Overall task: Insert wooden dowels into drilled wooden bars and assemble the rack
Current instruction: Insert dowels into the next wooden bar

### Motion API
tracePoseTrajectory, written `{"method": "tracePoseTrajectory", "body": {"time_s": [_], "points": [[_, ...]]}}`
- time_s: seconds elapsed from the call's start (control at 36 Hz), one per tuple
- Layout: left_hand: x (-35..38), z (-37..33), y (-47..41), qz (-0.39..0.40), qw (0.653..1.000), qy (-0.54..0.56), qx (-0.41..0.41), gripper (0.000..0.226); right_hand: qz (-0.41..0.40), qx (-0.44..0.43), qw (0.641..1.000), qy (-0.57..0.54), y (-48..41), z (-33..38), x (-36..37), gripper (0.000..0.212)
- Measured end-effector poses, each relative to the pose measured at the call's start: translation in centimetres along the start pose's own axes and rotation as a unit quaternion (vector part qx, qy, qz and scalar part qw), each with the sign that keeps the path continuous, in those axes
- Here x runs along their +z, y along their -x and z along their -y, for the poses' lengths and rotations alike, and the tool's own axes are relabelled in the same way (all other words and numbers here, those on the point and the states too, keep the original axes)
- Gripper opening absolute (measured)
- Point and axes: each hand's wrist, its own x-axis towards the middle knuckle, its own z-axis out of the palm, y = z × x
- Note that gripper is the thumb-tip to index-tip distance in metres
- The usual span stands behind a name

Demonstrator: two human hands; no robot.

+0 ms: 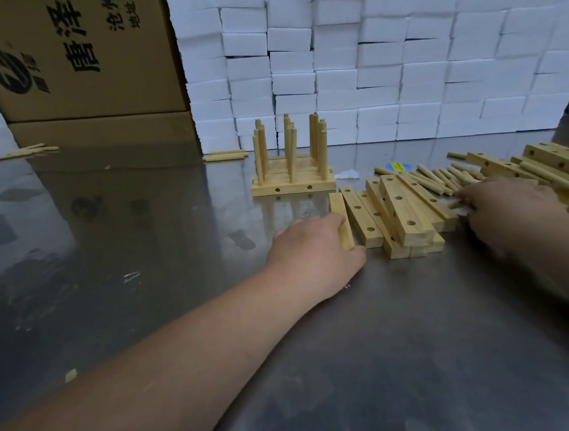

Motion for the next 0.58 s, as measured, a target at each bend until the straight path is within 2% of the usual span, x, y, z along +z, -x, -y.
{"method": "tracePoseTrajectory", "body": {"time_s": [0.06,0.17,0.22,0.31,0.39,0.44,0.58], "points": [[-0.1,0.0,-0.1,-0.008,1.0,-0.005,-0.007,0.047,-0.015,0.011,1.0,0.016,-0.1,-0.1,-0.1,0.052],[-0.3,0.4,-0.3,-0.028,0.999,-0.019,-0.036,0.037,0.026,0.022,0.999,0.023,-0.4,0.1,0.0,0.046],[-0.3,0.5,-0.5,-0.031,0.998,-0.031,-0.048,0.034,0.018,0.016,0.999,0.021,-0.5,0.0,0.1,0.041],[-0.2,0.6,-0.7,-0.035,0.997,-0.044,-0.054,0.034,-0.046,-0.001,0.999,0.02,-0.5,-0.3,0.1,0.029],[-0.1,0.7,-1.0,-0.037,0.995,-0.067,-0.056,0.041,-0.135,0.002,0.99,-0.03,-0.5,-0.5,0.0,0.021],[-0.2,0.8,-1.2,-0.028,0.995,-0.076,-0.064,0.042,-0.165,0.0,0.984,-0.073,-0.5,-0.6,0.0,0.025],[-0.2,1.0,-1.4,-0.023,0.995,-0.063,-0.079,0.027,-0.235,-0.054,0.955,-0.172,0.8,-0.5,-0.3,0.03]]}}
